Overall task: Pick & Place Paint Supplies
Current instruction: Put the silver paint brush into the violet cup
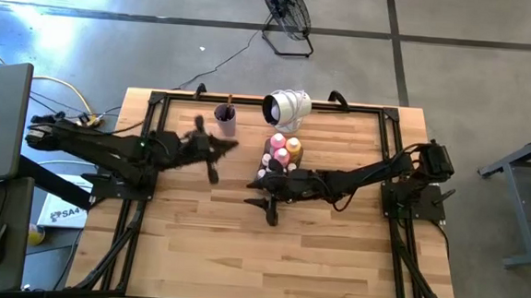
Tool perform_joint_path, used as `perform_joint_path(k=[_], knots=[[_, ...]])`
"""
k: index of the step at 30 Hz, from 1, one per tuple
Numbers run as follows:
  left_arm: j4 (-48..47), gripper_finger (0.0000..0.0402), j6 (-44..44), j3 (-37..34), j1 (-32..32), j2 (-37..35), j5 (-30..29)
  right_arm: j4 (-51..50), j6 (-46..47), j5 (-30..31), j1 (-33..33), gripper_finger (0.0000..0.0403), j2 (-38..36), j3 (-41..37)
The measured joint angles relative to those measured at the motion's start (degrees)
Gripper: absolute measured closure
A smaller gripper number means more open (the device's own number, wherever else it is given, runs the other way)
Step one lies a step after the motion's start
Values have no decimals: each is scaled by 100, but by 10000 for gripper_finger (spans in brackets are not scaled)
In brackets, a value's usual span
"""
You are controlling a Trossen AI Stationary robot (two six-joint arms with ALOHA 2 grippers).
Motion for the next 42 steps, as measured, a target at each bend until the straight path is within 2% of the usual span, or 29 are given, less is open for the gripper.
perform_joint_path(k=[6,15,30,37,42], knots=[[-292,398,-42,-4,1031,-372,-34,-111,313,-339,6,225,0,0],[-165,398,-217,-29,2477,-212,1153,-105,296,-398,120,241,0,0],[2498,398,-202,-1625,4075,-93,2588,-65,157,-222,109,243,0,0],[3017,398,-367,-1748,4410,596,2997,29,140,-43,103,243,2,0],[3766,398,-354,-1743,4403,1202,2937,27,140,10,103,243,4,0]])
